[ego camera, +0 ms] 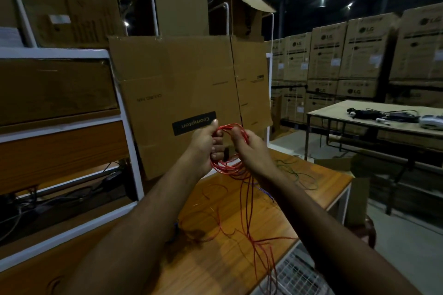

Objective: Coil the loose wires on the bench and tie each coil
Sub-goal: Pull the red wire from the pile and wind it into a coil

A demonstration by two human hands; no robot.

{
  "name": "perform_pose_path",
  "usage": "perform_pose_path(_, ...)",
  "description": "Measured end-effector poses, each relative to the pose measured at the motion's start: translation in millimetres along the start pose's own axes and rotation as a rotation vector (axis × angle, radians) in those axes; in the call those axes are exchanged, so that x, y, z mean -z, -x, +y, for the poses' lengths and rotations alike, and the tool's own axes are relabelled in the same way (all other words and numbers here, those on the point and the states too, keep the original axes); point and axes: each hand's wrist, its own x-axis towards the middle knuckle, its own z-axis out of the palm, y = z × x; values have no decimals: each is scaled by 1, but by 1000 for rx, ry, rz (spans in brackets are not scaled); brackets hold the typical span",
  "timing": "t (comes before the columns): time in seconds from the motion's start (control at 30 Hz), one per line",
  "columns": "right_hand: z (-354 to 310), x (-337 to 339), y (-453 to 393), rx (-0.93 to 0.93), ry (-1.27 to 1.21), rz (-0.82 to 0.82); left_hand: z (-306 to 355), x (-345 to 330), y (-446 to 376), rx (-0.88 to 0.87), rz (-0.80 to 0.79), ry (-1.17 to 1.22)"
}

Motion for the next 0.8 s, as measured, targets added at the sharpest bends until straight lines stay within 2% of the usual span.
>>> perform_pose_path(0.07,6,1,-3,64,99,53,0,2,1,0,-11,-18)
perform_pose_path(0.17,6,12,-10,100,228,135,0,6,6,40,-111,-124)
perform_pose_path(0.27,8,20,-12,-34,-6,-81,-2,8,8,33,-136,-250)
perform_pose_path(0.37,11,24,-12,-85,-105,-275,-5,10,5,-14,-42,-322)
perform_pose_path(0.53,25,41,-14,-142,-191,-450,-4,16,2,-58,-12,-264)
perform_pose_path(0.7,57,57,-6,-183,-142,-669,10,20,-2,-75,17,-151)
perform_pose_path(0.8,67,60,-1,-165,-245,-640,22,26,-4,-108,45,-175)
